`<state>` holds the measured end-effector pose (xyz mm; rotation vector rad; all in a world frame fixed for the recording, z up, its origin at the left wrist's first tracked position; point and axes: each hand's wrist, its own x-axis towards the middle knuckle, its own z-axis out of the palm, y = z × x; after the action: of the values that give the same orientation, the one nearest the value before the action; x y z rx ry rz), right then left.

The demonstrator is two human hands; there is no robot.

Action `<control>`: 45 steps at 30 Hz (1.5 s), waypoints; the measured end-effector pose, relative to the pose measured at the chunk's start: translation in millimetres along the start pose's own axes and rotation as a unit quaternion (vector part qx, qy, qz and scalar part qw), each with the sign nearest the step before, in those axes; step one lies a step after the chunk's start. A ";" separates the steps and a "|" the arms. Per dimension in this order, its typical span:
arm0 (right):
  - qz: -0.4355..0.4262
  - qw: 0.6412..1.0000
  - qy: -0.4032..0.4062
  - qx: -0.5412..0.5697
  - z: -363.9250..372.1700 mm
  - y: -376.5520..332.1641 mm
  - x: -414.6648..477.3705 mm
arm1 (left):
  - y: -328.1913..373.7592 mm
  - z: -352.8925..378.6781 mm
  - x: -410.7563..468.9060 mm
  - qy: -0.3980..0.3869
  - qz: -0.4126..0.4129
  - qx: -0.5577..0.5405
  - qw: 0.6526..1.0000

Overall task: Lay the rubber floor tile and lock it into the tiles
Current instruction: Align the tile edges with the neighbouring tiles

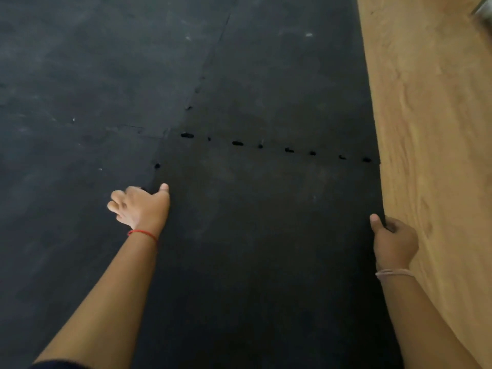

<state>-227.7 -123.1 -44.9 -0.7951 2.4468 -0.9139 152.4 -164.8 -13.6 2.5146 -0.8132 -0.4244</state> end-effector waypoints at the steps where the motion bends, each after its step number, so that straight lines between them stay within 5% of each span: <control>1: 0.003 1.000 0.001 0.008 -1.7 2.8 0.4 | -0.2 0.1 2.4 0.008 0.006 -0.015 1.000; 11: -0.001 0.997 0.022 -0.069 -6.1 1.2 -10.0 | -5.8 12.4 -14.7 -0.025 0.110 0.034 0.993; 17: -0.013 1.000 0.021 -0.001 -13.5 -2.2 -2.5 | -20.2 13.5 -20.2 -0.029 0.212 0.104 0.971; 21: -0.051 0.995 -0.021 -0.084 -6.4 4.3 -9.2 | -25.8 13.0 -20.4 -0.036 0.191 0.108 0.975; 36: -0.082 0.992 0.021 -0.098 1.9 7.8 -8.8 | -28.6 21.7 -17.3 -0.002 0.187 0.102 0.977; 45: -0.072 0.994 0.080 0.025 -11.5 -2.7 -4.3 | -2.4 16.9 10.0 0.006 0.026 0.027 0.999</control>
<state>-229.8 -116.7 -34.2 -0.9236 2.5168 -1.1261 154.2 -174.8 -30.5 2.5372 -0.8961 -0.3752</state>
